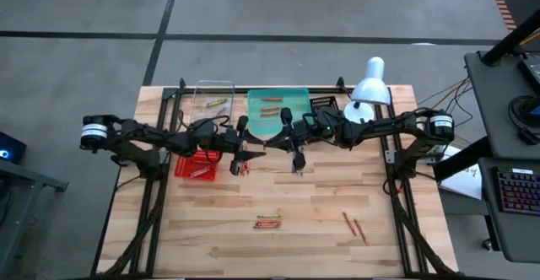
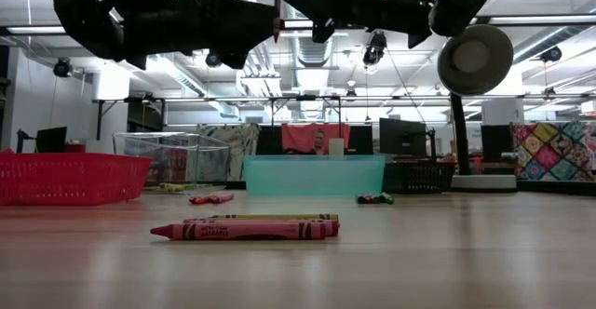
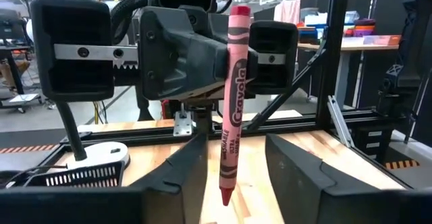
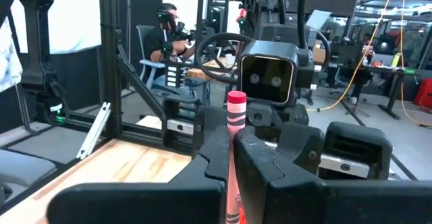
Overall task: Sort crayons
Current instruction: Put the red crayon into the red bin
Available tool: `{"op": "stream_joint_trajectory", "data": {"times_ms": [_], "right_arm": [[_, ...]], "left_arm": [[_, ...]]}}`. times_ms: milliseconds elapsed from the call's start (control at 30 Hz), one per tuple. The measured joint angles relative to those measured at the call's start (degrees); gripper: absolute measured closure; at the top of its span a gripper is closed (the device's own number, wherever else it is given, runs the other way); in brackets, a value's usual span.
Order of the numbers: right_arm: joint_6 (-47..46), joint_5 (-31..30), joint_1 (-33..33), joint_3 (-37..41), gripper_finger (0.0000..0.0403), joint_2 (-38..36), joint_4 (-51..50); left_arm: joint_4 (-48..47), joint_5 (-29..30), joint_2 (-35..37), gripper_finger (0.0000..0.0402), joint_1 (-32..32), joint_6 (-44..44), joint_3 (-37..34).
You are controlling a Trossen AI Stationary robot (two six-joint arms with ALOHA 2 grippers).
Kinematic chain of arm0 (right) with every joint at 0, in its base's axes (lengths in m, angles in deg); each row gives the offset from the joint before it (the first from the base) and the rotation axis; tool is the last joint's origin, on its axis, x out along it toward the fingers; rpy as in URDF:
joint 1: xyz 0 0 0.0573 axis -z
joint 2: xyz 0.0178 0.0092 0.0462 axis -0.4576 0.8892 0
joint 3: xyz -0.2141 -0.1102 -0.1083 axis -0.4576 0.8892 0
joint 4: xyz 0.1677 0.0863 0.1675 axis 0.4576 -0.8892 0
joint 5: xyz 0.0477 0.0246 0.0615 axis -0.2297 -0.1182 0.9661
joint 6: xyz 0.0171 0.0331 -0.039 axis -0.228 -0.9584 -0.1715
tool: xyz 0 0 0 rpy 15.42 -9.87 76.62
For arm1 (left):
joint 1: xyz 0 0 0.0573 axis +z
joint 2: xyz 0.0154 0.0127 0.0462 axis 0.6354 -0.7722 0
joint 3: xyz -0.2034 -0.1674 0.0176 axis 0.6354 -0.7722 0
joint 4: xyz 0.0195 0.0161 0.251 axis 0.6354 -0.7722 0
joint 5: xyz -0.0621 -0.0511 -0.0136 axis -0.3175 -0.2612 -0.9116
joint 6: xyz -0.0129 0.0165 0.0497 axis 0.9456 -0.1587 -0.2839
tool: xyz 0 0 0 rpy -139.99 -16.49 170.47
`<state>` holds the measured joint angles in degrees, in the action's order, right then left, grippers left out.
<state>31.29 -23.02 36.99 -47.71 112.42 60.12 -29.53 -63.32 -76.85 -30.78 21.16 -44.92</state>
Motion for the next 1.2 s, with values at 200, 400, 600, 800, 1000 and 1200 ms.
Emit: {"op": "stream_joint_trajectory", "data": {"times_ms": [200,400,600,800,1000,1200], "right_arm": [[0.00,0.00,0.00,0.00,0.0394,0.00,-0.26],[-5.59,0.11,0.00,0.00,0.0374,0.00,-0.42],[-6.98,-0.09,0.02,0.00,0.0312,-0.27,-0.93],[-6.15,-0.12,0.03,0.00,0.0274,-2.31,-5.49],[-6.03,-1.56,0.74,0.00,0.0266,-4.62,-12.73],[-5.72,-5.18,1.25,0.00,0.0266,-6.38,-20.82]], "left_arm": [[-0.08,0.05,-0.26,0.0341,0.00,0.48,0.00],[-0.31,0.10,-0.20,0.0393,0.02,1.86,0.00],[-0.87,0.10,0.21,0.0398,0.05,2.70,0.00],[-7.24,-0.01,3.96,0.0399,-0.26,4.20,0.00],[-20.87,0.02,11.66,0.0400,-0.55,5.86,0.00],[-46.44,4.59,21.45,0.0400,-0.63,10.04,0.83]]}}
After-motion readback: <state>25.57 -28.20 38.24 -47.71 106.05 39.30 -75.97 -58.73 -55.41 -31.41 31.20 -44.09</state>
